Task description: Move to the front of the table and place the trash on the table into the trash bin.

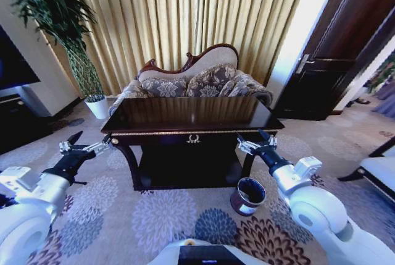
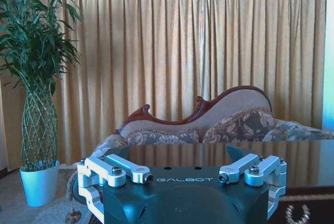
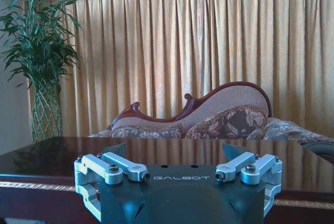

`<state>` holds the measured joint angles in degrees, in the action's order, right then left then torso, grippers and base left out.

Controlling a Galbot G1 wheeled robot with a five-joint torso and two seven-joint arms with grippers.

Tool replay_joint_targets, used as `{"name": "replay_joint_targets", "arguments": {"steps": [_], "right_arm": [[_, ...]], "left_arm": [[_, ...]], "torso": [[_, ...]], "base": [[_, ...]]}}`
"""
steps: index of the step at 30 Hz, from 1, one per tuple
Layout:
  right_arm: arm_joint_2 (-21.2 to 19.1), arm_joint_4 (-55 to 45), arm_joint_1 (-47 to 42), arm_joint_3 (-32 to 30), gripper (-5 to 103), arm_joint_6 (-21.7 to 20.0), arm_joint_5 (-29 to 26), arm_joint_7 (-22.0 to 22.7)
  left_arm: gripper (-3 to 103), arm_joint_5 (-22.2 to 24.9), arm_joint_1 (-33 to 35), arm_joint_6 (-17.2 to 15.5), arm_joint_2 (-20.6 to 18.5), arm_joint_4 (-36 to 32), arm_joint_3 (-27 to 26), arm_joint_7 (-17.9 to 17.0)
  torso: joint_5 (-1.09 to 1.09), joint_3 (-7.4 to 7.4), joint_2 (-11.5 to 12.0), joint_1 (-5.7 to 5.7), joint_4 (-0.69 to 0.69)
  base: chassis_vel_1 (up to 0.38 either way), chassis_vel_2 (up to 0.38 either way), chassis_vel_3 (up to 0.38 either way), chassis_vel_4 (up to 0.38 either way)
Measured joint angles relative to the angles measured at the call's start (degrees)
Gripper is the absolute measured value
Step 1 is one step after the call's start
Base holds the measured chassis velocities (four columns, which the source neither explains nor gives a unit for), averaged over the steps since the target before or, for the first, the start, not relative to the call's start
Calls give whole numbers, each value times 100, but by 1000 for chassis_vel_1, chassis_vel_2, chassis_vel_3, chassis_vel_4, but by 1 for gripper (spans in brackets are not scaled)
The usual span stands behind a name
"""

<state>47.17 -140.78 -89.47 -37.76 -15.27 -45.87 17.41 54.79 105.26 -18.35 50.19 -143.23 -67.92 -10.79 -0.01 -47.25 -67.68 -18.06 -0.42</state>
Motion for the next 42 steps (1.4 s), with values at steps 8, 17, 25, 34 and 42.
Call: {"name": "replay_joint_targets", "arguments": {"steps": [8, 17, 25, 34, 42], "right_arm": [[34, -59, -101, -9, 100, 3, 23, 2], [51, -133, -247, -89, 100, 15, 70, 6], [127, -195, -399, -98, 100, 39, 218, -7], [154, -192, -421, -64, 100, 52, 281, -23], [156, -171, -406, -53, 100, 55, 289, -30]], "left_arm": [[100, -5, 11, 0, 9, 0, -7, 0], [100, -5, 42, 12, 7, 0, -86, 20], [100, -8, 119, 43, 65, 0, -179, 85], [100, -8, 119, 63, 50, 0, -186, 92], [100, -8, 116, 64, 48, 0, -176, 92]], "torso": [[1, -1, 1, -2, 0], [1, -1, 2, -3, 0], [2, -1, 1, -3, -1], [3, -1, 2, -3, -1], [1, -1, 1, -2, 1]], "base": [[181, -197, -189, 162], [172, -173, -175, 173], [181, -175, -196, 176], [214, -212, -190, 232], [209, -200, -196, 201]]}}
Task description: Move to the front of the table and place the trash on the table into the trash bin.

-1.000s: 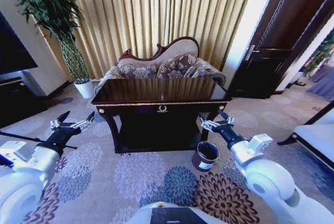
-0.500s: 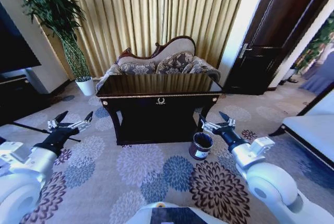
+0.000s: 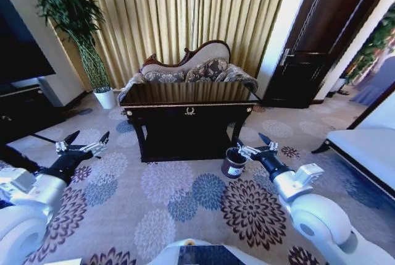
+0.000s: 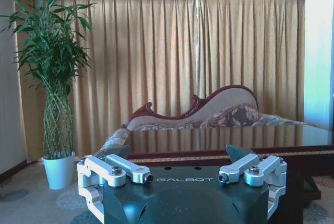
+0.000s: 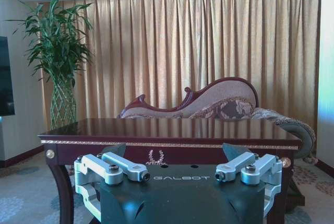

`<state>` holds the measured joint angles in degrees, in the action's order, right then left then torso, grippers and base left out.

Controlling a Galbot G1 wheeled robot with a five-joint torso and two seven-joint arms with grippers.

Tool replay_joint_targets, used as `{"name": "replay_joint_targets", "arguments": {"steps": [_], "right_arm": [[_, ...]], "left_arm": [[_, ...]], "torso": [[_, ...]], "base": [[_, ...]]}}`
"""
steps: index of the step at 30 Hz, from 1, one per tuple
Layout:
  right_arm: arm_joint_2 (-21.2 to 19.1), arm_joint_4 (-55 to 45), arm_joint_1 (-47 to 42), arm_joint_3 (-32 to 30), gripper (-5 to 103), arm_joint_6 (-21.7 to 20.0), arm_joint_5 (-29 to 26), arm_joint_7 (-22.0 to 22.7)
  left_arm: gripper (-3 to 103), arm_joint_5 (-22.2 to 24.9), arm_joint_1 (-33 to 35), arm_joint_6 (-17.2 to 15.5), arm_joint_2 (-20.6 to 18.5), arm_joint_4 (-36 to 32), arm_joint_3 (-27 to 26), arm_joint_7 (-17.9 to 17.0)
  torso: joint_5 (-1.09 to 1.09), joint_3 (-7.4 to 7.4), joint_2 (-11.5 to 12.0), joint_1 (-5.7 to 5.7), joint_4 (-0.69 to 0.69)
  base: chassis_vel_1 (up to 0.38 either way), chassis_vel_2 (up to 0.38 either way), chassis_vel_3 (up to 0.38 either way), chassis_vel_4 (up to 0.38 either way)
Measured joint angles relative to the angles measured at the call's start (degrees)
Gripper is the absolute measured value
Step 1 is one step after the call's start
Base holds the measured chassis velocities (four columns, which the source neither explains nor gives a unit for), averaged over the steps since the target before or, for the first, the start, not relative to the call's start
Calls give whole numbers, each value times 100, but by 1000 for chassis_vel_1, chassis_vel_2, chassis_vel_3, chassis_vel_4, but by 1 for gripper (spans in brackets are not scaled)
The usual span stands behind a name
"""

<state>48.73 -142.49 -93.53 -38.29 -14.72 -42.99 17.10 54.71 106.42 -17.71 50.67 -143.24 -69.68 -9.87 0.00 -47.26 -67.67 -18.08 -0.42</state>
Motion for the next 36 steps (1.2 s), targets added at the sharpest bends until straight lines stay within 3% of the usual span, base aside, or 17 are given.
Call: {"name": "replay_joint_targets", "arguments": {"steps": [17, 36], "right_arm": [[83, -23, -131, -29, 100, 161, 185, -2], [97, -70, -261, -90, 100, 193, 218, 17]], "left_arm": [[100, 0, 2, 88, -1, 0, -40, 2], [100, -33, -50, 150, 113, 0, -21, -12]], "torso": [[0, 0, 0, 1, -2], [-1, 0, 1, -1, -1]], "base": [[182, -161, -172, 156], [9, -4, -14, 4]]}}
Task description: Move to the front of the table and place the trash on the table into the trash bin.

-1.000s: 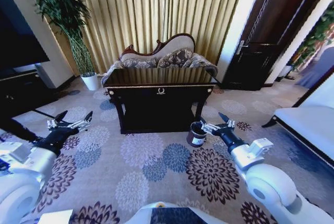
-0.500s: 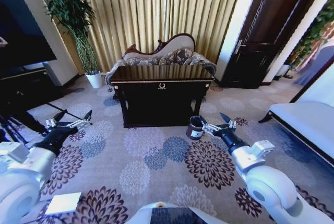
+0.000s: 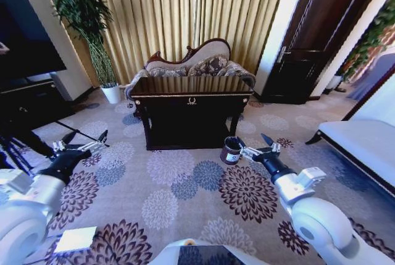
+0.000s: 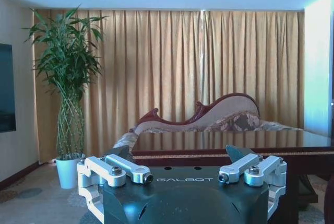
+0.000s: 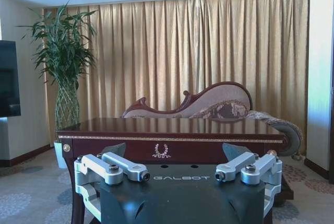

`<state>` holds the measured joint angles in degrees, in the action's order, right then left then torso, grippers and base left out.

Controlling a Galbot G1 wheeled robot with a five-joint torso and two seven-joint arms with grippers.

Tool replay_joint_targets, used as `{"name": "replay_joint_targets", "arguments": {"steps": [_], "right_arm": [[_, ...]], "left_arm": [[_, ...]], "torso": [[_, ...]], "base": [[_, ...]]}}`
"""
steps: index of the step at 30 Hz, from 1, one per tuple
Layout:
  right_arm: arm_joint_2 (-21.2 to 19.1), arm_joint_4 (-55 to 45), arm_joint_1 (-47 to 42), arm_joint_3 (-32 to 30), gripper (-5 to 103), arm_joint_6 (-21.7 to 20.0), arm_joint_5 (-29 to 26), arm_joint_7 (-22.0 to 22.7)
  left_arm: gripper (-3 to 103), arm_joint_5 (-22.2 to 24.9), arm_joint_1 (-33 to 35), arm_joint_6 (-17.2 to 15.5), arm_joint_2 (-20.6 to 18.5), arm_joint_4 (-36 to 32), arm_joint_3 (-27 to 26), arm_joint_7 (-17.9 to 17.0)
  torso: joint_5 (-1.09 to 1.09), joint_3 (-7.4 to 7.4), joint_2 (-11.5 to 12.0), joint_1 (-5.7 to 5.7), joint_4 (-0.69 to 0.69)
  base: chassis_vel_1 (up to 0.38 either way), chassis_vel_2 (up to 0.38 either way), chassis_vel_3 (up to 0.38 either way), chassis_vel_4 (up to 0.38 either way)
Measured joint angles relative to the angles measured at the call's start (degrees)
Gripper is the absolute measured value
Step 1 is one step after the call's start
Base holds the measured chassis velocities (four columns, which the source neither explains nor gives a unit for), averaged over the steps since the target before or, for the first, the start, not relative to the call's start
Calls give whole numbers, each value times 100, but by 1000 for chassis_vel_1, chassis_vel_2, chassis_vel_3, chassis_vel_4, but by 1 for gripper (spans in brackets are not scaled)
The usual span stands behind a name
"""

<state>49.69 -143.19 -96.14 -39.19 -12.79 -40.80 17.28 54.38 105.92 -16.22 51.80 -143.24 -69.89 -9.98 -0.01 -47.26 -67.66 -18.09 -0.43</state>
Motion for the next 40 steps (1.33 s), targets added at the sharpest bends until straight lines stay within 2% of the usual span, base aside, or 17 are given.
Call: {"name": "replay_joint_targets", "arguments": {"steps": [6, 13, 18, 24, 30, 36, 40], "right_arm": [[-45, -3, -11, -125, 100, -153, -115, 41], [-191, -5, 109, -399, 100, -507, -727, 345], [-239, -8, 211, -491, 100, -554, -1014, 471], [-243, -8, 291, -654, 100, -530, -1063, 499], [-194, 5, 332, -995, 100, -499, -811, 560], [-156, 58, 304, -1242, 100, -513, -930, 550], [-53, 96, 180, -1375, 100, -484, -1033, 280]], "left_arm": [[100, -50, -1, 2, 55, 0, -3, -39], [100, 85, -20, 48, -30, 0, -61, -214], [100, 89, -33, 55, -48, 0, -45, -224], [100, 79, -48, 70, -31, 0, 55, -233], [100, 79, -103, 57, 69, 0, 103, -333], [100, 76, -136, 40, 113, 0, 64, -350], [100, 193, -144, -56, 159, 0, 49, -290]], "torso": [[1, 0, 0, 0, 0], [1, 0, 0, 1, 0], [1, 0, -1, 1, 0], [1, 0, -1, 1, 0], [1, 0, -1, 1, 0], [1, 0, -1, 1, 0], [1, 0, -1, 1, 1]], "base": [[0, 0, 0, 0], [0, 0, 0, 0], [0, 0, 0, 0], [0, 0, 0, 0], [0, 0, 0, 0], [0, 0, 0, 0], [0, 0, 0, 0]]}}
